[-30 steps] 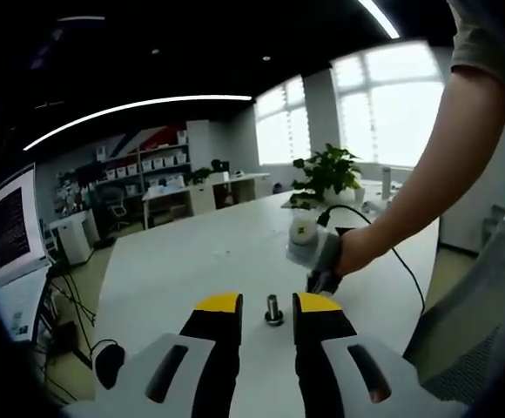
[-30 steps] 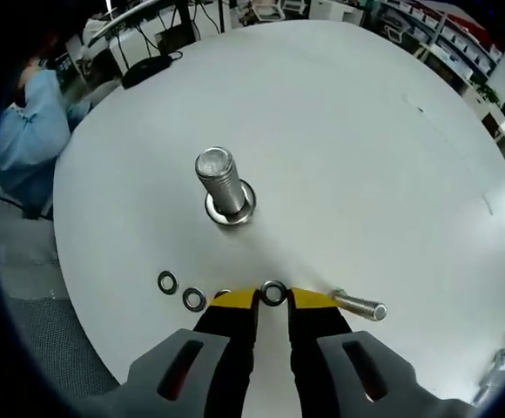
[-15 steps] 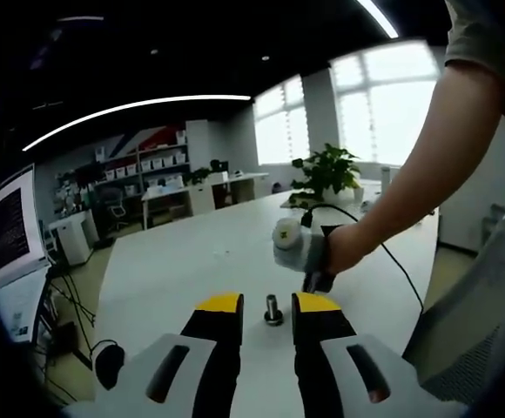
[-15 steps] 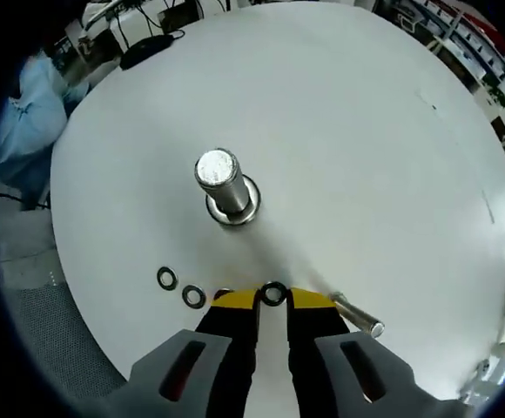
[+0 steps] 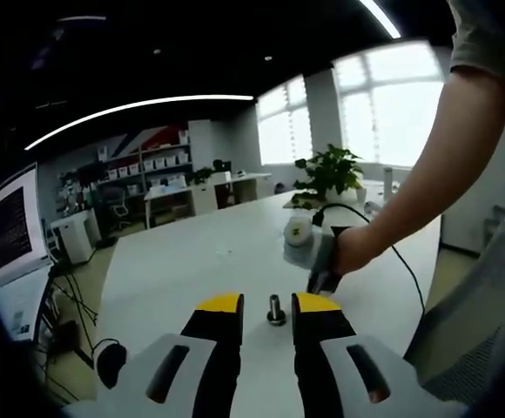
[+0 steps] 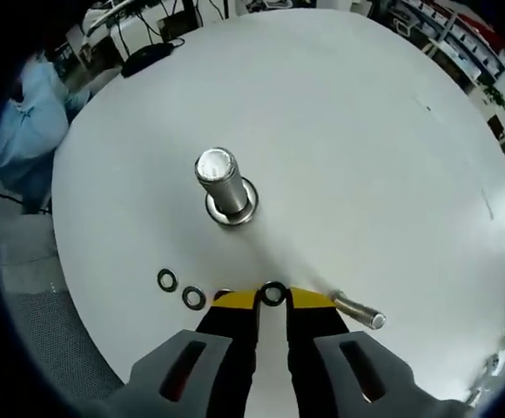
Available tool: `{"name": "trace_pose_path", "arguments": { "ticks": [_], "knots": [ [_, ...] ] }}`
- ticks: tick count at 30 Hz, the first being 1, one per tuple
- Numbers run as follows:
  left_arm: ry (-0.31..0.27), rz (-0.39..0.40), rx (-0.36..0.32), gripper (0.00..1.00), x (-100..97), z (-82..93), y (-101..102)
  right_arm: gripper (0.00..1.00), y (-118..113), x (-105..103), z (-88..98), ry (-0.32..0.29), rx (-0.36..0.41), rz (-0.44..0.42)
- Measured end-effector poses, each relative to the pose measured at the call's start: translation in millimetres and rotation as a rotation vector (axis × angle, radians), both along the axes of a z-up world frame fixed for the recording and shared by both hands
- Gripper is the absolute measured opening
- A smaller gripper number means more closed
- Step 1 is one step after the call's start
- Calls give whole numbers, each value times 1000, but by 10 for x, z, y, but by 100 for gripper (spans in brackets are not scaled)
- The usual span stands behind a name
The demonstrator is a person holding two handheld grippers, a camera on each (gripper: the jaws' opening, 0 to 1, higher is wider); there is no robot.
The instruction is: Place the washer onto the threaded stud by aligning its center hole with the stud, sliding it down to the base, and recovering from edge contact or off-axis alignment until the washer reaches the visible bottom stop.
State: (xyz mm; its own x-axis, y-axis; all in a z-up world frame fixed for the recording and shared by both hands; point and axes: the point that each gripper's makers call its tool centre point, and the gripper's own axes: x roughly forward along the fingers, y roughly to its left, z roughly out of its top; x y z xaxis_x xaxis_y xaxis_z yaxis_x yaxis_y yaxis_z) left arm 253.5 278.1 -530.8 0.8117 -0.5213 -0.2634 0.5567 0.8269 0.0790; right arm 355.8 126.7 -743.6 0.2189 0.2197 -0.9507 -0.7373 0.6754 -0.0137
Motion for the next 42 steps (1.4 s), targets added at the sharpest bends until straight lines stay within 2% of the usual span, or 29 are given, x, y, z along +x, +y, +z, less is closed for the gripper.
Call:
{"name": "trace_pose_path", "arguments": {
  "ticks": [5,12,18,22,25,32,38,42],
  "knots": [
    [0,4,-1,20,2,5,8,13,-87,-59,-6,1,10,-12],
    [0,6,-3,20,6,7,12,13,-132,-71,157,-37,62,-35],
    [-1,6,-4,20,9,9,14,13,-268,-78,318,-70,92,-78],
    [-5,0,-3,20,2,19,-6,13,-375,-44,422,-94,100,-105],
    [-6,-2,-4,19,-2,22,-9,13,-434,33,547,-135,111,-120],
    [-4,-3,-8,19,-3,26,-4,13,-396,172,744,-208,112,-83],
    [0,-5,-7,19,-2,15,-7,13,-344,253,736,-225,97,-47],
    [3,-4,-7,19,-4,4,-1,13,-334,270,689,-208,92,-44]
  ]
}}
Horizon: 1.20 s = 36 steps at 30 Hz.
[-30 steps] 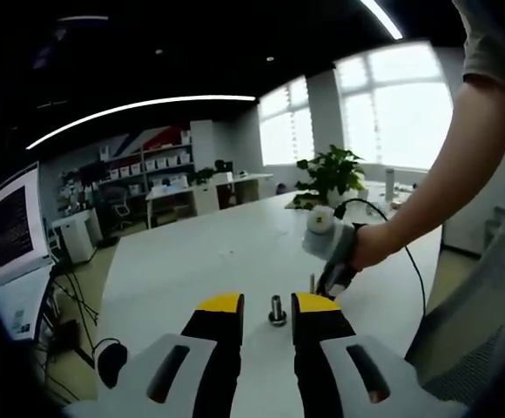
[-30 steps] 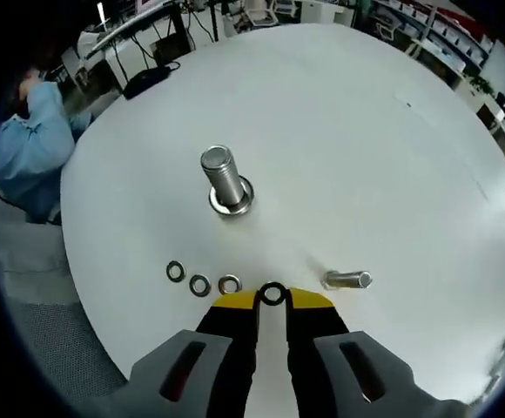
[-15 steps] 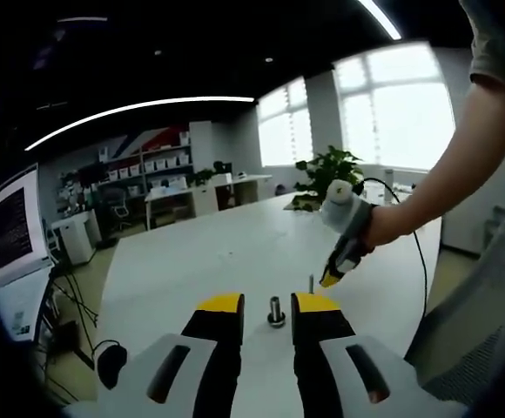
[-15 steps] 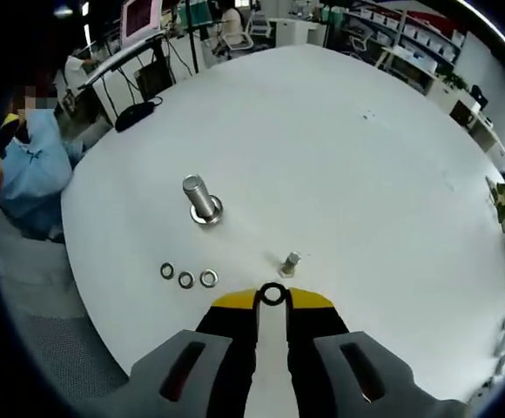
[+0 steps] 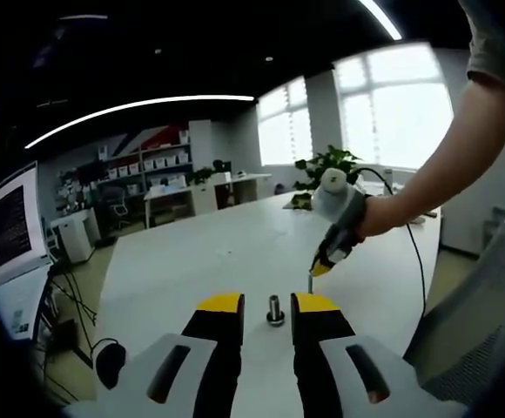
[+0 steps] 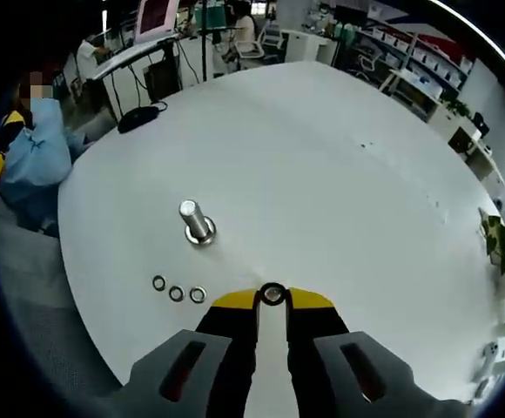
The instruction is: Place the washer onto the threaded stud by aligning its center hole with the stud, sliding it down to the base, and recovering from edge contact or off-axis alignment until the washer reaches the visible bottom stop.
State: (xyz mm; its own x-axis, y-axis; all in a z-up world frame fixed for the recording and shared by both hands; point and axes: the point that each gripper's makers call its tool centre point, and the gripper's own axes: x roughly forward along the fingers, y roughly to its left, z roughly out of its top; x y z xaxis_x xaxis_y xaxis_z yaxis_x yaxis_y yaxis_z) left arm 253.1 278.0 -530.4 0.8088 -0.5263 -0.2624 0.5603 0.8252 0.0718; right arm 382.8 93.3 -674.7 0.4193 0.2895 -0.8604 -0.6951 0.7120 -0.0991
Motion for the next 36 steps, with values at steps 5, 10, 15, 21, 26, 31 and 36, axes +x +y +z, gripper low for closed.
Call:
{"name": "trace_pose_path", "arguments": {
  "ticks": [5,10,15,21,26,31,36],
  "knots": [
    [-1,-1,1,19,1,-1,-3,13,-14,27,-16,2,-5,-4],
    [1,0,-2,19,1,1,-4,13,-3,52,-48,9,-17,2],
    [0,3,-2,19,4,4,4,14,-15,63,-80,16,-28,-2],
    [2,5,-3,19,6,-1,7,14,-24,72,-100,21,-35,0],
    [4,6,-3,19,5,-5,11,14,-16,76,-91,18,-33,0],
    [5,2,1,19,3,-12,1,14,-14,86,-98,18,-30,5],
    [8,1,3,19,1,-21,-2,14,-37,76,-96,9,-48,26]
  ]
}}
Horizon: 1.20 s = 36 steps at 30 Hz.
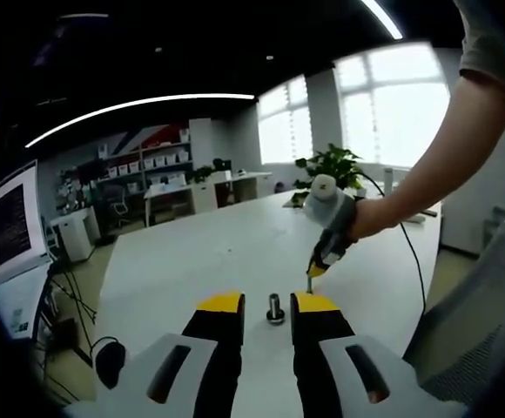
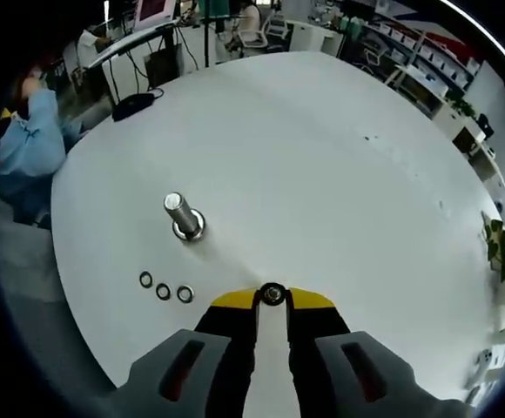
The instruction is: Place the washer onto the threaded stud by aligning its center hole with the stud, sliding it down to the base, and recovering from edge contact or off-axis alignment until the washer reaches the visible bottom stop.
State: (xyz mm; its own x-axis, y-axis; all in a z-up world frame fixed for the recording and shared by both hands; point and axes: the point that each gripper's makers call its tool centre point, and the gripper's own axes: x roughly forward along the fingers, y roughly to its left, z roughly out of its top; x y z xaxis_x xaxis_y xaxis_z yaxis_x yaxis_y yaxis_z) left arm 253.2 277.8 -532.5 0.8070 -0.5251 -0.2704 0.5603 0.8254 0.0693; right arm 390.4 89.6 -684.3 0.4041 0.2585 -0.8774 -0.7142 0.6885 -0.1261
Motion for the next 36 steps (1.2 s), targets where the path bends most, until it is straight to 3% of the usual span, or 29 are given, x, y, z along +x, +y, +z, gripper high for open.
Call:
{"name": "trace_pose_path", "arguments": {
  "ticks": [27,36],
  "knots": [
    [-2,3,7,18,-2,-2,8,15,-36,-31,31,-15,17,-1],
    [-3,3,5,18,-7,5,7,16,-87,-140,12,-9,18,-7]
  ]
}}
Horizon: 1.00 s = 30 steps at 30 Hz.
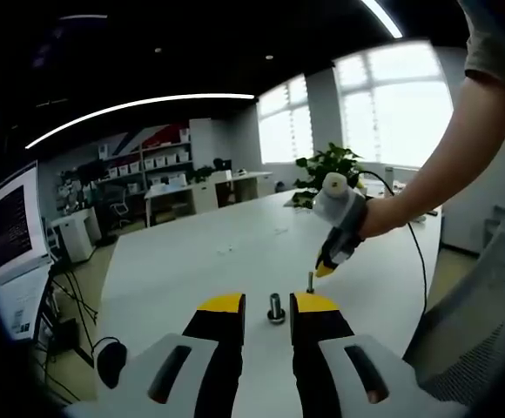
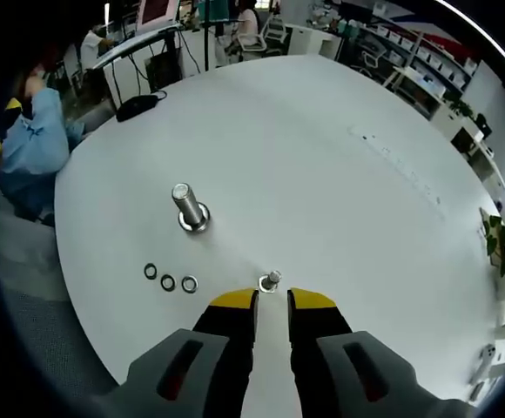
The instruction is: Place the washer onto the threaded stud by aligning its center hole with the stud, sliding it down to the base, and recovering from edge contact or off-axis alignment until the washer reaches the visible bottom stop.
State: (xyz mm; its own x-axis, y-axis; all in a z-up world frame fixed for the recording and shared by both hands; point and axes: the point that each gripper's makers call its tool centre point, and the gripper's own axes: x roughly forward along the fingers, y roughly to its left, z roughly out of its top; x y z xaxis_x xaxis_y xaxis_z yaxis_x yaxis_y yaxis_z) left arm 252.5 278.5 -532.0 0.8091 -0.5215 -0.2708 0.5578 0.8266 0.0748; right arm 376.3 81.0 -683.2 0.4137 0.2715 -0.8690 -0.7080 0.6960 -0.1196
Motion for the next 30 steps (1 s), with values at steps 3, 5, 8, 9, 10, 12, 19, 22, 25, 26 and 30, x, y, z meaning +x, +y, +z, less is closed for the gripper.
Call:
{"name": "trace_pose_path", "arguments": {
  "ticks": [3,5,8,9,10,12,19,22,25,26,30],
  "knots": [
    [-1,-4,0,18,-1,2,-8,16,-23,-44,4,1,-6,5],
    [-2,-6,2,18,-3,5,-16,17,-55,-85,16,3,-4,-3],
    [-5,-9,2,18,-7,10,-23,17,-71,-145,36,4,-6,-6],
    [-6,-10,3,18,-7,12,-26,17,-69,-167,39,5,-3,-5],
    [-8,-11,3,18,-7,15,-29,17,-66,-187,45,4,-3,-3],
    [-15,-11,2,18,-8,34,-31,17,-61,-237,68,4,-2,-1],
    [-23,-19,-3,18,-12,58,-47,17,-15,-399,144,0,24,-13],
    [-25,-24,5,18,-23,56,-60,17,10,-475,160,1,30,-12],
    [-31,-22,1,18,-20,70,-55,17,29,-541,158,4,32,-13],
    [-34,-20,2,18,-18,75,-49,17,38,-556,160,6,36,-16],
    [-32,-17,2,18,-14,73,-38,17,101,-611,171,6,49,-16]
  ]
}}
